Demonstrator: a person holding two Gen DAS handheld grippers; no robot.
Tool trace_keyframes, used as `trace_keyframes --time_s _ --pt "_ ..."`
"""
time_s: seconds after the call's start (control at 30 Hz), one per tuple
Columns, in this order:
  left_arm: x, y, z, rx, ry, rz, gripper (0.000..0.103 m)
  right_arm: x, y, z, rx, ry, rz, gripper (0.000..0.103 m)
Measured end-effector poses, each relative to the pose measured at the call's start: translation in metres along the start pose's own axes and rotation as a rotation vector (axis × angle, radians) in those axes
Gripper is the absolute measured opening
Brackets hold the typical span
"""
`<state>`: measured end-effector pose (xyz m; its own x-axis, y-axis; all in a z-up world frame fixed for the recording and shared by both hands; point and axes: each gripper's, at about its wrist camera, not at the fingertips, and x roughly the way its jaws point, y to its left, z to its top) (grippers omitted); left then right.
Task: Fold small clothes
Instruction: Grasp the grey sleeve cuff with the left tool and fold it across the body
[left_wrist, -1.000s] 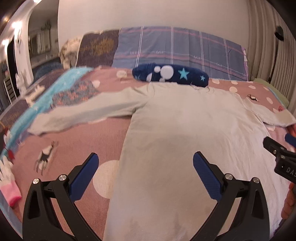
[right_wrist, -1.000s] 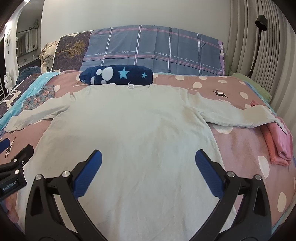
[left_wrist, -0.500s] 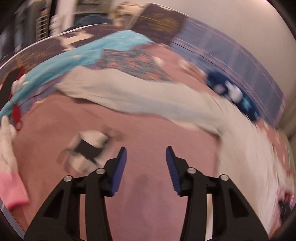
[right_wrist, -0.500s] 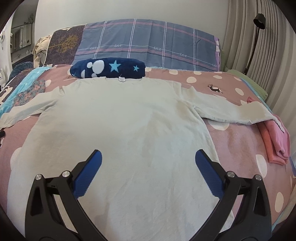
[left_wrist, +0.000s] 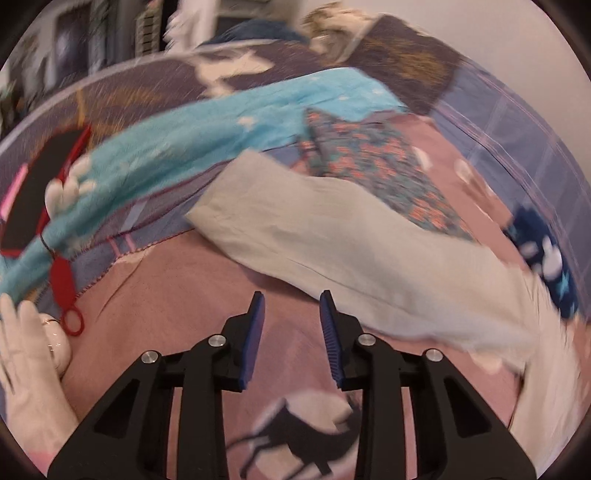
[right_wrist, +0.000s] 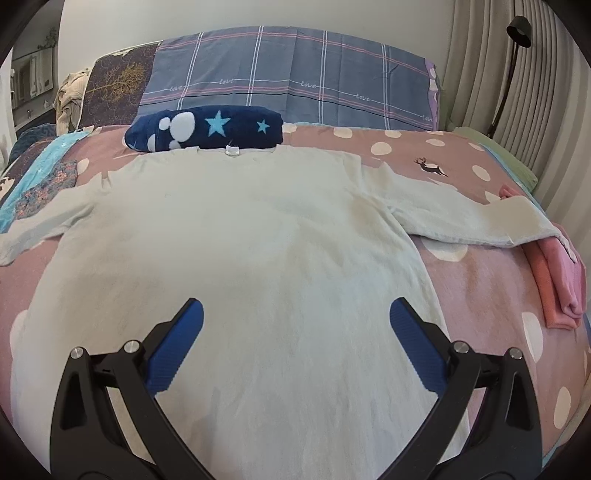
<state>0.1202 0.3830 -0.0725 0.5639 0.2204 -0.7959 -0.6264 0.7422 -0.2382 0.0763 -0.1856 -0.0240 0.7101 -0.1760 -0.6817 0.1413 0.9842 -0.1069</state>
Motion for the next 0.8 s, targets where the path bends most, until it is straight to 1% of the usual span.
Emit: trace_keyframes --time_s 0.07,0.13,0.2,0.23,0.27,0.3,0.4,0.43,0.47,0.5,0.53,0.6,0.63,0.7,0.73,0.8 --pt "0.011 0.022 0.009 -0.127 0.02 -0.009 0.033 0.0 0.0 0.003 0.0 -0.01 0.001 0.101" --pt "0.019 0.036 0.012 -0.219 0.02 -0.022 0.033 0.001 0.001 0.005 -0.005 -0.018 -0.003 0.101" --pt "0.029 0.039 0.016 -0.242 0.025 -0.018 0.034 0.006 0.002 0.005 -0.01 -0.013 -0.004 0.101" --pt "0.033 0.039 0.02 -0.249 0.015 -0.013 0.037 0.008 0.002 0.006 -0.01 -0.009 -0.002 0.101" --pt "0.034 0.038 0.023 -0.258 0.002 -0.015 0.042 0.01 0.002 0.006 -0.008 -0.002 0.003 0.101" --pt "0.036 0.037 0.029 -0.276 -0.015 -0.017 0.042 0.014 0.002 0.007 -0.005 0.008 0.014 0.101" --pt "0.043 0.035 0.042 -0.304 -0.027 -0.003 0.04 0.019 0.005 0.01 -0.001 0.024 0.032 0.101" --pt "0.047 0.033 0.047 -0.3 -0.03 -0.002 0.027 0.019 0.006 0.012 -0.002 0.023 0.03 0.101" --pt "0.05 0.031 0.05 -0.291 -0.028 0.003 0.004 0.019 0.007 0.014 -0.001 0.019 0.03 0.101" --pt "0.05 0.027 0.052 -0.287 -0.03 0.006 0.002 0.018 0.008 0.014 0.0 0.014 0.034 0.101" --pt "0.047 0.024 0.053 -0.291 -0.038 0.0 0.002 0.017 0.008 0.015 0.003 0.008 0.039 0.101" --pt "0.033 0.011 0.054 -0.286 -0.07 -0.048 0.001 0.016 0.007 0.015 0.008 0.002 0.044 0.101" --pt "0.02 -0.006 0.053 -0.249 -0.089 -0.098 0.001 0.017 0.006 0.016 0.01 0.002 0.046 0.101" --pt "-0.002 -0.038 0.05 -0.17 -0.112 -0.173 0.001 0.019 0.004 0.016 0.014 0.003 0.051 0.101" --pt "-0.02 -0.068 0.045 -0.093 -0.13 -0.231 0.001 0.02 0.003 0.016 0.015 0.004 0.051 0.101" --pt "-0.043 -0.11 0.034 0.009 -0.149 -0.313 0.001 0.023 0.0 0.017 0.02 0.01 0.055 0.101"
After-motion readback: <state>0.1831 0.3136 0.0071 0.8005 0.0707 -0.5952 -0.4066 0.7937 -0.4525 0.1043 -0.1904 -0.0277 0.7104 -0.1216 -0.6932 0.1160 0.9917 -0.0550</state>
